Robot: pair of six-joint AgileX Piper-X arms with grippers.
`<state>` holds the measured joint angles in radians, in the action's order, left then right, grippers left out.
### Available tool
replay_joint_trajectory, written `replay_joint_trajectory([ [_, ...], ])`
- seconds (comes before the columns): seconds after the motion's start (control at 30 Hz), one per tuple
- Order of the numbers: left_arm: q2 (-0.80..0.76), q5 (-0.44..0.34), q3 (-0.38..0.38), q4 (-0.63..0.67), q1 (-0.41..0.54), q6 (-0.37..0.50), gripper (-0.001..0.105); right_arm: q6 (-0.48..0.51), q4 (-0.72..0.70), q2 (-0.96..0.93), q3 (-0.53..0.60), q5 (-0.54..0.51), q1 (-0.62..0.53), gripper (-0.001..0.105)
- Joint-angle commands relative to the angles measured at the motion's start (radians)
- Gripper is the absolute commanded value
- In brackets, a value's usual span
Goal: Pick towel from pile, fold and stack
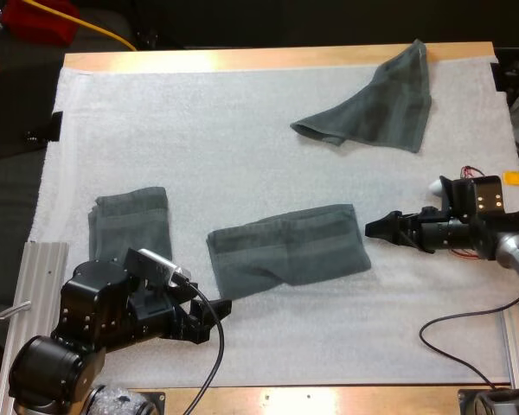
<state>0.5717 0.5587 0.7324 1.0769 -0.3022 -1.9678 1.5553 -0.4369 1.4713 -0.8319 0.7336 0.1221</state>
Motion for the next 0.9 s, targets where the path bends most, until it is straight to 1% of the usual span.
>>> replay_joint_trajectory([
  [0.0, -0.005, 0.006, 0.007, 0.01, -0.002, 0.0, 0.068, -0.01, 0.024, 0.023, -0.006, 0.035, -0.004, 0.078],
  [0.1, -0.005, 0.006, 0.007, 0.021, -0.002, 0.006, 0.068, -0.022, 0.061, 0.064, -0.009, 0.073, -0.004, 0.078],
  [0.27, -0.005, 0.006, 0.007, 0.021, -0.002, 0.006, 0.068, -0.028, 0.067, 0.123, -0.037, 0.118, -0.004, 0.078],
  [0.5, -0.005, 0.006, 0.007, 0.021, -0.002, 0.006, 0.068, -0.057, 0.067, 0.186, -0.082, 0.141, 0.0, 0.078],
  [0.73, -0.005, 0.006, 0.007, 0.021, -0.002, 0.006, 0.068, -0.073, 0.067, 0.216, -0.085, 0.17, 0.001, 0.078],
  [0.87, -0.005, 0.003, 0.007, 0.021, -0.002, 0.006, 0.068, -0.078, 0.065, 0.237, -0.085, 0.17, 0.031, 0.078],
])
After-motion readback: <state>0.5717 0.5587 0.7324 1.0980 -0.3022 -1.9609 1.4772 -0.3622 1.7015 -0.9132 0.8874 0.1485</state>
